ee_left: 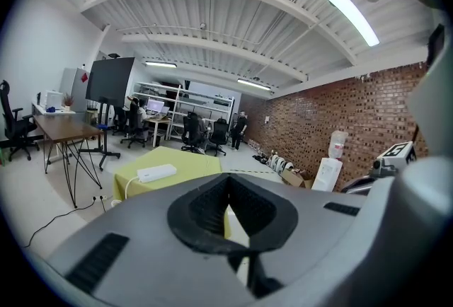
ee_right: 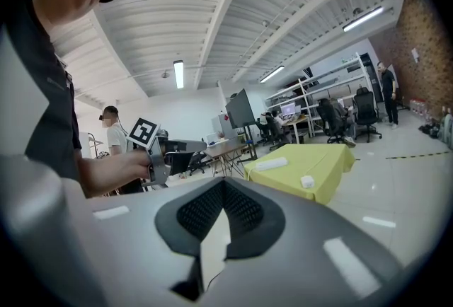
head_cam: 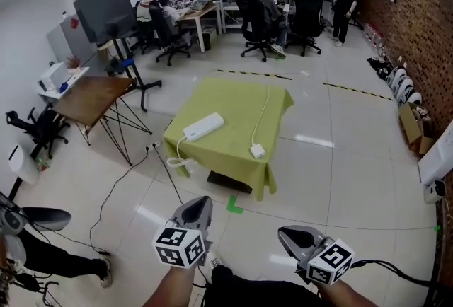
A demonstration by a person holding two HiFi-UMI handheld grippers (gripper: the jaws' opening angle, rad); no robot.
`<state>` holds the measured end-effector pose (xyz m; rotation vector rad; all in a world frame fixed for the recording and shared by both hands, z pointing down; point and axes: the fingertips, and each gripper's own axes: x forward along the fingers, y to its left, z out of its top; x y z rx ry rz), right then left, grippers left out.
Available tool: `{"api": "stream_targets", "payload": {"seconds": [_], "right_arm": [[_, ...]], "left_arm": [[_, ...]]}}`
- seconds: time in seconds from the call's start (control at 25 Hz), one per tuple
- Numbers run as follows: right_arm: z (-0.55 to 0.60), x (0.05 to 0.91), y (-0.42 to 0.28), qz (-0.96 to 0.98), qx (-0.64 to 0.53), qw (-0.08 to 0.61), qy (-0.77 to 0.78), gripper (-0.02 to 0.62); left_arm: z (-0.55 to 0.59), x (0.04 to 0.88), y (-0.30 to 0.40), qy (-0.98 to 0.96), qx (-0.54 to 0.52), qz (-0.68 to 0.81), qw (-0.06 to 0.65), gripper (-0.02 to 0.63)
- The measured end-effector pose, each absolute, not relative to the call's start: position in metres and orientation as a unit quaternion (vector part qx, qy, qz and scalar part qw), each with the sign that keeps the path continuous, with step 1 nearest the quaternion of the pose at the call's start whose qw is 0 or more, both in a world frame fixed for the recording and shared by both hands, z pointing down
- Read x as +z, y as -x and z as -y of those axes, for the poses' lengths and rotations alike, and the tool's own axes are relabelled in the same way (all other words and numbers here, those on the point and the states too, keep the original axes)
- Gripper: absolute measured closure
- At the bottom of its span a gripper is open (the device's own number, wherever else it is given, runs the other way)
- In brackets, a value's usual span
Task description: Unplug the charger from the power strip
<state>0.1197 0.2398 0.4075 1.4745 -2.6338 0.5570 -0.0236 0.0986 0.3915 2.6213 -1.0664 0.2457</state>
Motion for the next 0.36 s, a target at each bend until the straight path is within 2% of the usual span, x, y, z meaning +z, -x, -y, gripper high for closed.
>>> {"api": "stream_targets", "payload": {"seconds": [0.36], "right_arm": [[-0.2343, 0.4020, -0.1153, 0.859, 0.182, 0.035, -0.478, 0.595]], "left_arm": [[-0.0936, 0.3844, 0.0243, -0.913, 0.085, 0.369, 0.150, 0.600]]}}
